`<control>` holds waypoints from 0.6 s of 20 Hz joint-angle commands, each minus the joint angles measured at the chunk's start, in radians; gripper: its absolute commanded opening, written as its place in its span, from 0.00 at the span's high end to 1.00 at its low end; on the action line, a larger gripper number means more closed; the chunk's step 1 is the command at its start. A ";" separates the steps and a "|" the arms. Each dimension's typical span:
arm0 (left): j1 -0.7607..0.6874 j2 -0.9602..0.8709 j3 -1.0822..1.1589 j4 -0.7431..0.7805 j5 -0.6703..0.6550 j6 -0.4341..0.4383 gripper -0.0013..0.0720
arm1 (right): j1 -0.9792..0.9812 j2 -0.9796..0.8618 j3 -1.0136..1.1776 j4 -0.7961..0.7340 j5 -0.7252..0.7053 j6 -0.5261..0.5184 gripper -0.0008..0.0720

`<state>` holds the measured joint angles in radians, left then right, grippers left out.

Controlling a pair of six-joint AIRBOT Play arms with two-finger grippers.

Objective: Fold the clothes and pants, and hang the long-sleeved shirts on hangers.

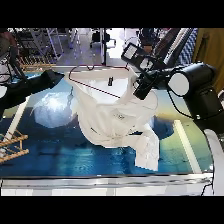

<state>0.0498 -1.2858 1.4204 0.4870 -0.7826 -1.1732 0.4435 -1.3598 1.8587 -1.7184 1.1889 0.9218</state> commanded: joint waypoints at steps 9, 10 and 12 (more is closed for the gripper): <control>0.027 0.001 0.013 -0.030 -0.366 0.036 0.96 | 0.046 -0.172 -0.002 -0.325 -0.051 -0.021 0.97; 0.029 0.001 0.013 -0.070 -0.363 0.067 0.96 | 0.051 -0.185 -0.013 -0.327 -0.041 -0.023 0.97; 0.046 0.000 0.013 -0.196 -0.362 0.137 0.96 | 0.057 -0.199 -0.067 -0.328 -0.004 -0.026 0.97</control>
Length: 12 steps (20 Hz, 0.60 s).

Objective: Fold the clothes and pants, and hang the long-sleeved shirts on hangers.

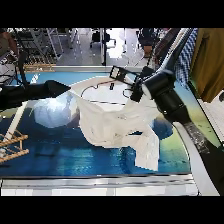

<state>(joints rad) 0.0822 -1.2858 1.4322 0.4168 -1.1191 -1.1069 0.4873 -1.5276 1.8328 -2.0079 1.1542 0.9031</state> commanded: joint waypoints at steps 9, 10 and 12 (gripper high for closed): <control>-0.179 0.000 0.001 -0.195 -0.074 0.129 0.96 | 0.011 -0.038 -0.089 -0.196 0.105 0.786 0.97; -0.233 0.000 0.001 -0.161 -0.058 0.128 0.96 | 0.011 -0.037 -0.055 -0.196 0.145 0.790 0.97; -0.329 0.000 0.001 -0.078 -0.004 0.128 0.78 | 0.011 -0.036 0.028 -0.193 0.241 0.785 0.97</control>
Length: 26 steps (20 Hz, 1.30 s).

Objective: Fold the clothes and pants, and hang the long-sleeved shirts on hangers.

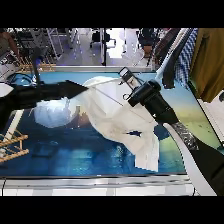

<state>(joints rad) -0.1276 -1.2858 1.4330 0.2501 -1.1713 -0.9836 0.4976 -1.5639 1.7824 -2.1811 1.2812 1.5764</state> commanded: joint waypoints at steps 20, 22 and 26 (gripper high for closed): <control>-0.077 0.143 0.000 0.169 -0.125 -0.041 0.32 | -0.541 0.324 0.274 0.064 0.061 0.519 0.97; -0.061 0.144 0.000 0.169 -0.174 -0.040 0.32 | -0.743 0.384 0.274 0.023 0.156 0.417 0.97; -0.033 0.144 0.000 0.169 -0.216 -0.040 0.32 | -1.138 0.450 0.311 -0.010 0.080 0.366 0.97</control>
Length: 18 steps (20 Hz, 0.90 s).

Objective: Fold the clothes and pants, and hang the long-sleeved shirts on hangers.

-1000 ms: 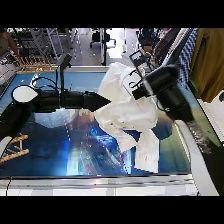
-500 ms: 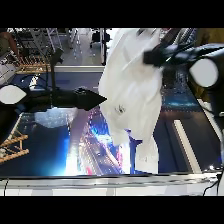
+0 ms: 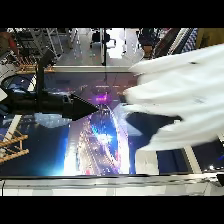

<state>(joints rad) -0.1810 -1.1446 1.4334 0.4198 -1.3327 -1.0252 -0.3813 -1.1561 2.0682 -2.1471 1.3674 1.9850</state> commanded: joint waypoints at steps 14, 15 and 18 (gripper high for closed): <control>0.046 0.005 0.000 -0.044 -0.359 -0.211 0.32 | -0.842 -0.225 0.043 -0.006 -0.866 0.019 0.97; 0.045 0.005 0.000 -0.056 -0.359 -0.214 0.32 | -0.842 -0.239 0.043 -0.007 -0.895 0.019 0.97; 0.045 0.005 0.000 -0.100 -0.358 -0.221 0.32 | -0.842 -0.260 0.019 -0.007 -0.853 0.018 0.97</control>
<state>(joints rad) -0.1360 -1.1400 1.4334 0.3588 -1.6825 -1.2240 -1.2110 -1.3869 2.1036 -2.1590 0.5407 1.9907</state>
